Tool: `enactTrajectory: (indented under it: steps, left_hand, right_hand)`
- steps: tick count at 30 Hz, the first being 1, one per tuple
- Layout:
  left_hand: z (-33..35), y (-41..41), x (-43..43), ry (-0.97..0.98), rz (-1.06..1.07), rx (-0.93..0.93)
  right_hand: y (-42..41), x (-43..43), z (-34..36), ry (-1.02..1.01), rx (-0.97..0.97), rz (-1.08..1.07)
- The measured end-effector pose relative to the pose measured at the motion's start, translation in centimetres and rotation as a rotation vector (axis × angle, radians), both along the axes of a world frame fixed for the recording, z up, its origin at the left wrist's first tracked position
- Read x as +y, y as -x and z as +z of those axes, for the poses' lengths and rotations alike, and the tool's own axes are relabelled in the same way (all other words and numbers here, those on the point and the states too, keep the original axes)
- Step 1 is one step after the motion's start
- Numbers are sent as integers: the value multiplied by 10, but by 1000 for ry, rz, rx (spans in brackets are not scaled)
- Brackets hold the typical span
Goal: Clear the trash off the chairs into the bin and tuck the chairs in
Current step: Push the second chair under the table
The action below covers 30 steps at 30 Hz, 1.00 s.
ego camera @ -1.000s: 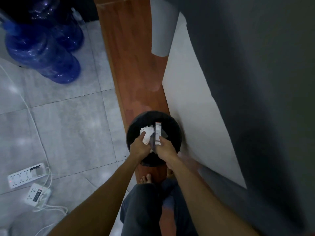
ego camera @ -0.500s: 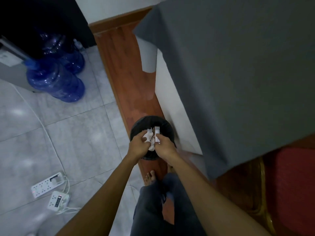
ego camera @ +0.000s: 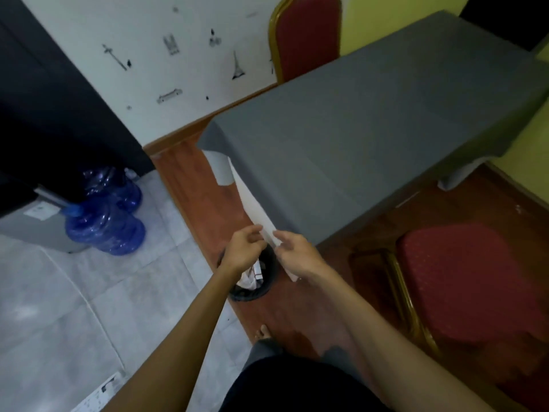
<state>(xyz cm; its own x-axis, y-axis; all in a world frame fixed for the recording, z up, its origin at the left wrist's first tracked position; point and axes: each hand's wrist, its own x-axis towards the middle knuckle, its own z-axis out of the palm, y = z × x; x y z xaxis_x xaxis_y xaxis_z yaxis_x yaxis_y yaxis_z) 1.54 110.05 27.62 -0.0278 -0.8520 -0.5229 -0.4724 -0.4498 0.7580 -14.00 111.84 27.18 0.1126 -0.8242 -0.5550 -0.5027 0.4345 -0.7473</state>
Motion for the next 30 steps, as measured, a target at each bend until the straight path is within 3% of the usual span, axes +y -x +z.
enactTrajectory:
  steps: [7, 17, 30]
  left_hand:
    - [30, 122, 28, 63, -215, -62]
    - [86, 377, 135, 65, -690, 48]
    - [93, 551, 237, 98, -1237, 0]
  right_hand:
    - [138, 77, 46, 126, 39, -143]
    - [363, 230, 106, 196, 196, -537]
    - [497, 399, 130, 243, 364, -1208]
